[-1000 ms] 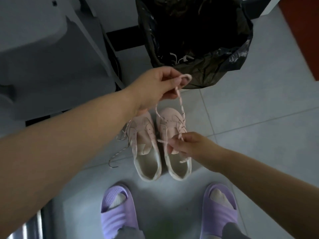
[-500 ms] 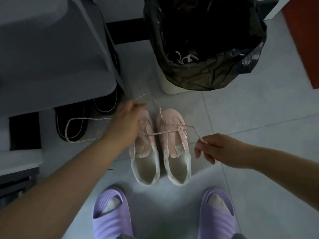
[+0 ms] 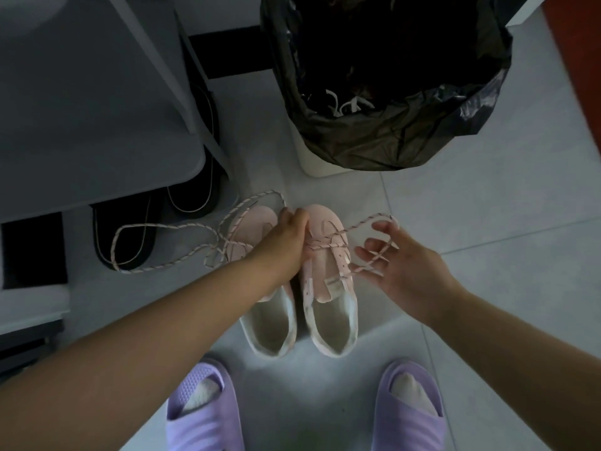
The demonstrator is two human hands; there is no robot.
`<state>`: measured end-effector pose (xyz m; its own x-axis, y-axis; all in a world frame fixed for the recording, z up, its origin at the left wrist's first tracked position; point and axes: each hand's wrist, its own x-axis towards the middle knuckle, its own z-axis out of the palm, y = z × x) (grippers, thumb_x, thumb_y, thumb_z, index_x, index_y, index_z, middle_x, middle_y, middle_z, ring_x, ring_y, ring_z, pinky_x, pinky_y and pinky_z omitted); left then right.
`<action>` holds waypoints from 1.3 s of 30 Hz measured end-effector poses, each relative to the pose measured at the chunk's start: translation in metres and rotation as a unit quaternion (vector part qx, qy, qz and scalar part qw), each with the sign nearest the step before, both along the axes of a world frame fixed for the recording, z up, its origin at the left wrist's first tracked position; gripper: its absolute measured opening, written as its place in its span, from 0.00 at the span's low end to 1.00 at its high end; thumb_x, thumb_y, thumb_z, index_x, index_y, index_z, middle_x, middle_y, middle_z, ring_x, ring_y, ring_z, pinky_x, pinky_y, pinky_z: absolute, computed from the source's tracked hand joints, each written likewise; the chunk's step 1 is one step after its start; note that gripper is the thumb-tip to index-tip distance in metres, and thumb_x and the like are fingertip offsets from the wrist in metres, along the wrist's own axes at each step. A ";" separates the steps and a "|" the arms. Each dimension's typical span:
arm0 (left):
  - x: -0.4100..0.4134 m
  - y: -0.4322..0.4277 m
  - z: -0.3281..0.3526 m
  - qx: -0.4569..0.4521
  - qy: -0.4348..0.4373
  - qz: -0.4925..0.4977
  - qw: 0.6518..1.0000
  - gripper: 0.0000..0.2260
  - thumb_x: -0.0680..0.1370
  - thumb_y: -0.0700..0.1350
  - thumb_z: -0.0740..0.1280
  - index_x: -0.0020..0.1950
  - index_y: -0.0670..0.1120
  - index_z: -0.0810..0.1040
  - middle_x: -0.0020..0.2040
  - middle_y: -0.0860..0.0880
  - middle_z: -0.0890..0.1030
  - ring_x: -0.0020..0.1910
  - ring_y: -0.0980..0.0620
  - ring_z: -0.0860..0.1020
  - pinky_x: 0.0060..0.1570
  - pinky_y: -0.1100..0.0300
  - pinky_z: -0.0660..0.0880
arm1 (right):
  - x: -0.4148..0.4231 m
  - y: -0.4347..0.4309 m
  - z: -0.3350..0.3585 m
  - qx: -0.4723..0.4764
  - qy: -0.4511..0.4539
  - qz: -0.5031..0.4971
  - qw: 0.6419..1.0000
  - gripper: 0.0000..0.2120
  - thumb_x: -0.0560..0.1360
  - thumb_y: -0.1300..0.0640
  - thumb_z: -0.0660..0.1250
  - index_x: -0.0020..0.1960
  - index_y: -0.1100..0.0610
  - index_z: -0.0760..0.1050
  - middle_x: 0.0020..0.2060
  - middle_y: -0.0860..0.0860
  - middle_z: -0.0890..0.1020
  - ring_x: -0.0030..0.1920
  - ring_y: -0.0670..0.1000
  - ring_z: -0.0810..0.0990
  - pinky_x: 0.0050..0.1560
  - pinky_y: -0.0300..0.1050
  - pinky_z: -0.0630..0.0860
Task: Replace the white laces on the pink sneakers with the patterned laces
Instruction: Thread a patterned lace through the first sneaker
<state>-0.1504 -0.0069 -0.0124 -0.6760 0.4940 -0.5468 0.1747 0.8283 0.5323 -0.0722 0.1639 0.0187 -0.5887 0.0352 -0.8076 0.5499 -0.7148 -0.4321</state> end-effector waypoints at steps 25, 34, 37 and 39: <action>0.008 -0.030 0.000 -0.085 0.137 -0.048 0.986 0.07 0.77 0.50 0.63 0.51 0.56 0.79 0.53 0.57 0.78 0.58 0.51 0.68 0.49 0.56 0.51 | -0.028 -0.011 -0.022 0.367 0.002 0.266 0.892 0.09 0.75 0.65 0.64 0.39 0.56 0.79 0.31 0.51 0.78 0.26 0.41 0.76 0.33 0.30 0.74; 0.000 -0.030 -0.006 0.063 0.043 0.094 0.993 0.04 0.76 0.42 0.66 0.47 0.46 0.81 0.45 0.48 0.83 0.45 0.51 0.79 0.48 0.59 0.74 | -0.040 0.008 -0.016 0.261 -0.046 -0.047 0.963 0.06 0.76 0.64 0.64 0.48 0.58 0.79 0.44 0.51 0.81 0.41 0.45 0.80 0.45 0.34 0.79; -0.001 -0.029 -0.007 0.064 0.035 0.104 0.992 0.05 0.75 0.41 0.67 0.48 0.47 0.82 0.45 0.49 0.83 0.45 0.52 0.79 0.46 0.62 0.73 | -0.027 0.000 -0.029 0.360 -0.036 0.192 0.912 0.03 0.73 0.67 0.67 0.44 0.63 0.80 0.35 0.55 0.81 0.31 0.44 0.80 0.36 0.30 0.78; -0.002 -0.030 -0.006 0.064 0.036 0.101 0.992 0.06 0.75 0.40 0.67 0.48 0.46 0.82 0.45 0.48 0.84 0.45 0.52 0.80 0.46 0.63 0.72 | -0.024 -0.004 -0.036 0.417 -0.021 0.294 0.860 0.04 0.71 0.66 0.67 0.40 0.61 0.80 0.30 0.53 0.81 0.26 0.42 0.79 0.34 0.31 0.77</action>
